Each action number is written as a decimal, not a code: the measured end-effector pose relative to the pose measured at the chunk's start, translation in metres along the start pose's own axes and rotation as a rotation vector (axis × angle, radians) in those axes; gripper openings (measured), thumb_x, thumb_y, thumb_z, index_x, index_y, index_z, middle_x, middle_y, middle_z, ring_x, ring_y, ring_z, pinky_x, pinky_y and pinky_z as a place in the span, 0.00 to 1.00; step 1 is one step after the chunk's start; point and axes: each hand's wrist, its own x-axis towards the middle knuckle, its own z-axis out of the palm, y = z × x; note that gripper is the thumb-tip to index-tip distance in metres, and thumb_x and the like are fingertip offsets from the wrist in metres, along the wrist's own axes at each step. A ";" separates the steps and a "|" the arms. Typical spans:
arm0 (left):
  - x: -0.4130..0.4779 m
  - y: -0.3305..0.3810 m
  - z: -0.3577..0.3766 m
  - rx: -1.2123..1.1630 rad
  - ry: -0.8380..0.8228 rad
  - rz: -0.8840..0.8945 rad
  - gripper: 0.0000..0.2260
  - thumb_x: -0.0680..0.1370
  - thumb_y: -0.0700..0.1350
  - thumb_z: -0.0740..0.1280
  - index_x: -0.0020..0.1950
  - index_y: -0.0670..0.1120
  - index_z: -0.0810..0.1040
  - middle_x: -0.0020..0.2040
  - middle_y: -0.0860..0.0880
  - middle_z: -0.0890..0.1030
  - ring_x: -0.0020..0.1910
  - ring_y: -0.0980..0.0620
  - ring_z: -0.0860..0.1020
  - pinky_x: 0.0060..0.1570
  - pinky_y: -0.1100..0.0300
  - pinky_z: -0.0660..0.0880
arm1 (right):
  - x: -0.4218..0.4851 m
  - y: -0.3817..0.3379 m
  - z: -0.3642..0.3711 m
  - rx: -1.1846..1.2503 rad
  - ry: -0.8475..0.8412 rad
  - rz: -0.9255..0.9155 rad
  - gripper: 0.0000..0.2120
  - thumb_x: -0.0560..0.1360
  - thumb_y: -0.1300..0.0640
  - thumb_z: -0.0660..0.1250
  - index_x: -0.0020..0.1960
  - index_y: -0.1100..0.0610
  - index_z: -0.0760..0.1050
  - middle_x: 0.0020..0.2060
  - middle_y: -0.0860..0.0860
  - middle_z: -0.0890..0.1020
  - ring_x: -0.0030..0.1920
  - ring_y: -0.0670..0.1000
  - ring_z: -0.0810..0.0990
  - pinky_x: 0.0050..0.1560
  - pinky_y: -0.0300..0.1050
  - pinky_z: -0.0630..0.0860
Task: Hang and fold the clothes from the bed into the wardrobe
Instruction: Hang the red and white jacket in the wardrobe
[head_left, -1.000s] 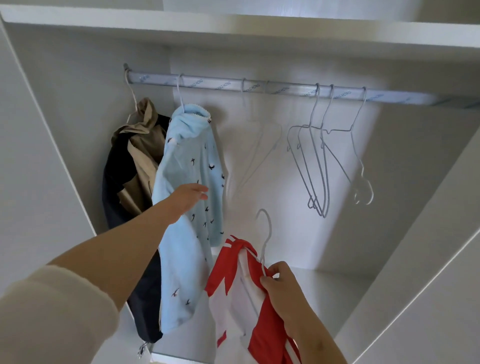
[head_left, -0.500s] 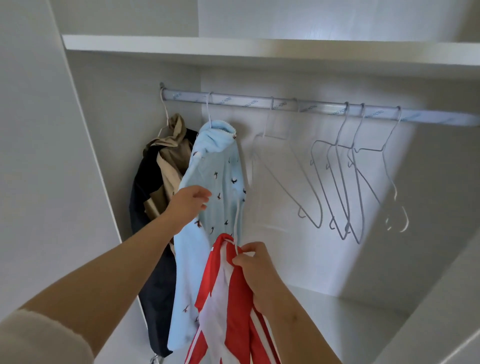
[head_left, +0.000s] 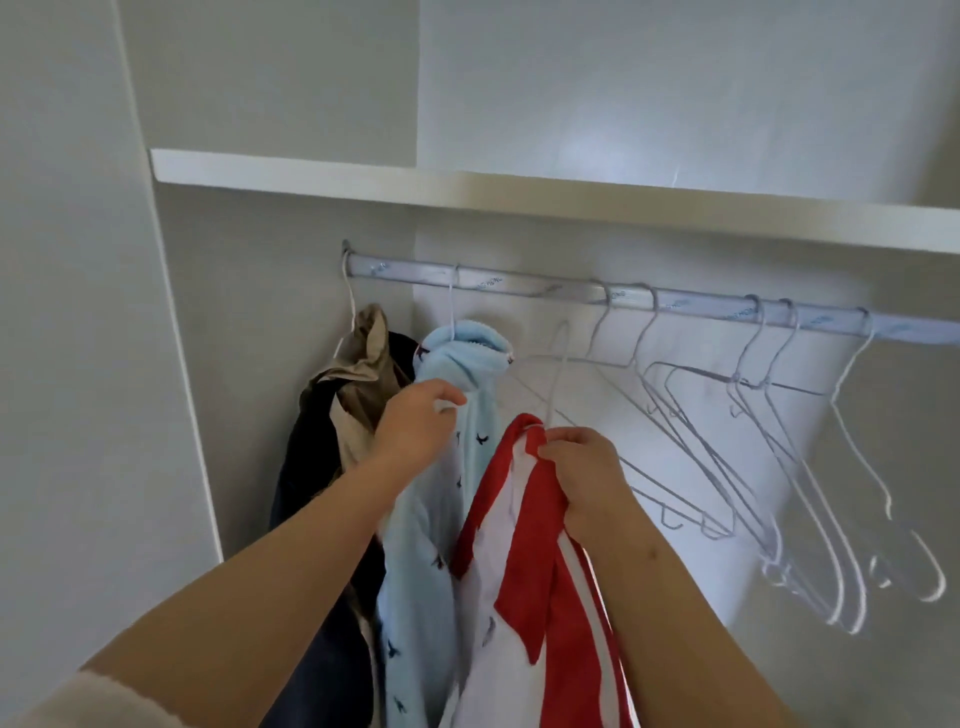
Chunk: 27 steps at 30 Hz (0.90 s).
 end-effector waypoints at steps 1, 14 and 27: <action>0.008 -0.002 0.000 0.014 -0.003 0.038 0.09 0.77 0.38 0.63 0.45 0.53 0.76 0.48 0.54 0.73 0.43 0.59 0.71 0.34 0.75 0.67 | 0.007 -0.010 0.006 0.023 0.006 -0.025 0.09 0.73 0.71 0.61 0.42 0.58 0.74 0.35 0.56 0.79 0.32 0.52 0.77 0.35 0.44 0.76; 0.056 -0.026 0.013 0.098 -0.072 0.146 0.12 0.75 0.37 0.65 0.58 0.46 0.78 0.65 0.47 0.70 0.64 0.47 0.69 0.63 0.58 0.68 | 0.103 -0.048 0.059 -0.201 0.086 -0.216 0.10 0.75 0.71 0.59 0.50 0.58 0.72 0.36 0.56 0.76 0.30 0.51 0.74 0.27 0.40 0.73; 0.042 -0.061 0.022 -0.279 -0.115 0.001 0.27 0.71 0.24 0.57 0.62 0.48 0.75 0.68 0.46 0.66 0.66 0.51 0.66 0.56 0.71 0.64 | 0.090 0.036 0.059 -0.333 -0.046 -0.258 0.39 0.72 0.73 0.59 0.75 0.47 0.51 0.61 0.52 0.73 0.53 0.52 0.77 0.52 0.51 0.78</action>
